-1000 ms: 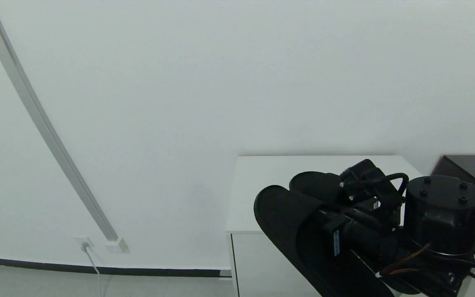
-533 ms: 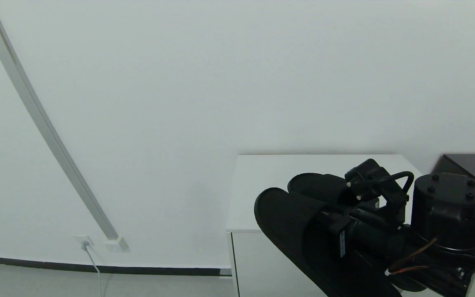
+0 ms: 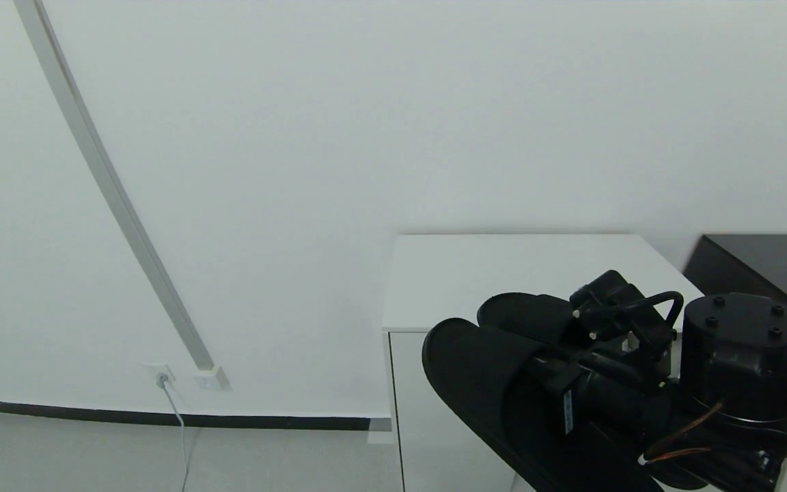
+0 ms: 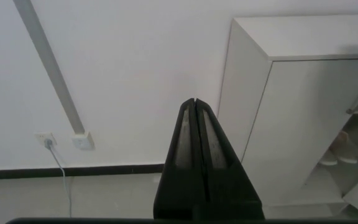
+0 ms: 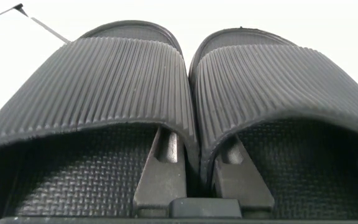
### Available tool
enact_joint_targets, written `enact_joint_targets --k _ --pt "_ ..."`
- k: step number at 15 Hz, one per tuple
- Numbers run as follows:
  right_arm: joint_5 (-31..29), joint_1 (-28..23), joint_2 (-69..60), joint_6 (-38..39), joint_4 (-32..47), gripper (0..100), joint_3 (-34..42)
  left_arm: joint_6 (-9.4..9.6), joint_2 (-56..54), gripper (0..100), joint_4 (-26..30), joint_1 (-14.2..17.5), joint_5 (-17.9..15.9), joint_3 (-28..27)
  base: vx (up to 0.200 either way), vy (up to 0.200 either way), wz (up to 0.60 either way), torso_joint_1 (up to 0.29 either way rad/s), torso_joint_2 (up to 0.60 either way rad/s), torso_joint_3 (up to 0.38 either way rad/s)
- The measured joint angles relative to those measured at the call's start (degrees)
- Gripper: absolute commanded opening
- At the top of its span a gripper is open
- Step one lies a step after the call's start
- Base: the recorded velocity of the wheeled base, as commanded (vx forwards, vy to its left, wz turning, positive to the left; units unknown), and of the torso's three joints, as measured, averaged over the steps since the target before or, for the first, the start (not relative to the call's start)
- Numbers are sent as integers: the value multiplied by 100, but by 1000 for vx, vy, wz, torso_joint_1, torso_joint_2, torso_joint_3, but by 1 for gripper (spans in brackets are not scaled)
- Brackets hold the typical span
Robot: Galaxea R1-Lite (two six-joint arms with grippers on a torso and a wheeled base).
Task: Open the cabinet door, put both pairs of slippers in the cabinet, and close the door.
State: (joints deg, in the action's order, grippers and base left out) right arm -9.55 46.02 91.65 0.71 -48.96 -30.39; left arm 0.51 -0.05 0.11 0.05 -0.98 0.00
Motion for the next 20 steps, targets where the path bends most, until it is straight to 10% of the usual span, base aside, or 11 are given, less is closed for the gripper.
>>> enact_joint_targets --k 13,20 --pt "5 23 20 -80 -23 0 101 2 0 0 -1 2 0 0 0 0 0 0 0 0" --pt "13 21 -11 -68 -26 0 115 2 0 0 -4 2 0 0 0 -200 0 1 2 3"
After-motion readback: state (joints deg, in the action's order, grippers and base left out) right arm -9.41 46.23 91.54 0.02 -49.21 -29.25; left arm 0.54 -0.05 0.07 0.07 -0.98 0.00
